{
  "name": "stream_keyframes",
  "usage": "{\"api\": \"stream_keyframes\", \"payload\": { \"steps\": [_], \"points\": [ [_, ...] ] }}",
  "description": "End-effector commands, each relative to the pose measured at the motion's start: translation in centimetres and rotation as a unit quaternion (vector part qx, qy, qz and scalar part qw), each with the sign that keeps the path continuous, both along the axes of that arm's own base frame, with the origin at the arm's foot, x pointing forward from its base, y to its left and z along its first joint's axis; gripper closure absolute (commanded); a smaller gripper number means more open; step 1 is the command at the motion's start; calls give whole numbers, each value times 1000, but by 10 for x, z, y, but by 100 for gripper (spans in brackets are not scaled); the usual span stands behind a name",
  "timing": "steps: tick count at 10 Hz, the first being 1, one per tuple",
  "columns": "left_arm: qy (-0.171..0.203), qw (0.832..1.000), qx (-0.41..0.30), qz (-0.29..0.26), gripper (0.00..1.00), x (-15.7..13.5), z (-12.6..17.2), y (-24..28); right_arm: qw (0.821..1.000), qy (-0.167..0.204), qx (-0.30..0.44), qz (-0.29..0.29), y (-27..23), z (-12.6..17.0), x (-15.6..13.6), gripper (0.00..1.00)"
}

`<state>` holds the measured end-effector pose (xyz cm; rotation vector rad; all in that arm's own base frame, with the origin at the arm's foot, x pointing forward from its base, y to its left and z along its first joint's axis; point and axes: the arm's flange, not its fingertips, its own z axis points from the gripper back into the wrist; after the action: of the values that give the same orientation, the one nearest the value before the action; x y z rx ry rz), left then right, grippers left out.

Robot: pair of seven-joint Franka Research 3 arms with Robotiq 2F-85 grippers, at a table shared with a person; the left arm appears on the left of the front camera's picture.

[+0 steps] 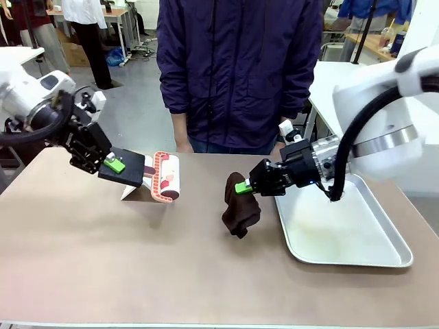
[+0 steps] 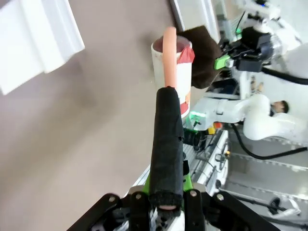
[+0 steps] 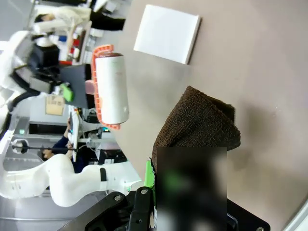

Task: Clean the surface of the table.
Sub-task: Return the Lint Roller and towel to their original positions.

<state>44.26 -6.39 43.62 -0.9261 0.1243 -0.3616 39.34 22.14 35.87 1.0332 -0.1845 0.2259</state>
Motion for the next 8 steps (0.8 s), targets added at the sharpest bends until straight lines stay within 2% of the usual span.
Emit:
{"api": "stream_keyframes", "payload": {
  "steps": [1,4,8],
  "points": [
    [30,997,65,-5,78,21,26,-23,1000,15,-7,-2,16,-3,24,89],
    [53,987,151,33,78,51,38,-59,999,24,16,-34,18,-11,48,89],
    [27,968,247,40,78,90,45,-97,998,35,7,-49,25,-20,65,89]
  ]
}}
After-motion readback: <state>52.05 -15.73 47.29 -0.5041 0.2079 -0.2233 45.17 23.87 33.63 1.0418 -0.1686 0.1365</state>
